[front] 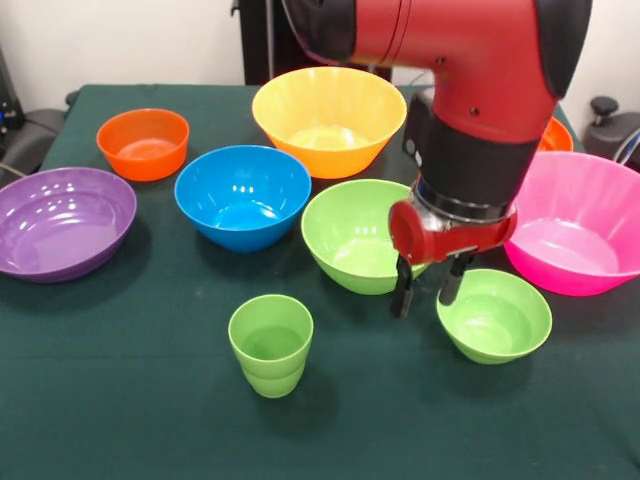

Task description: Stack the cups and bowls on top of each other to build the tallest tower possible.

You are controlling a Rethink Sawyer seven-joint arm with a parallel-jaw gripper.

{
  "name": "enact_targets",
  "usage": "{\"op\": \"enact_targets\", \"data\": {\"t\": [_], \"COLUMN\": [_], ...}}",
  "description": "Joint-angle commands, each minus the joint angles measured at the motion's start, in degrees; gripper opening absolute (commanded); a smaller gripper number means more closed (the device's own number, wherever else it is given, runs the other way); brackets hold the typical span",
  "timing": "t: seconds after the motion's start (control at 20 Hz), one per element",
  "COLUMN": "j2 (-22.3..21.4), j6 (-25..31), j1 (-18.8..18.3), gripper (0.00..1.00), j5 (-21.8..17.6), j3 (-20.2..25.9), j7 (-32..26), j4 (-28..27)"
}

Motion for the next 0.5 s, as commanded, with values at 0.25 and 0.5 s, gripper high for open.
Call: {"op": "enact_targets", "data": {"t": [0.25,0.5], "j2": [7.74,8.91], "j6": [-3.99,-3.70], "j1": [0.90,0.85], "gripper": [1.00,1.00], "j5": [1.79,2.76], "j3": [2.65,2.41], "j7": [10.10,9.97], "j4": [-0.84,-1.55]}}
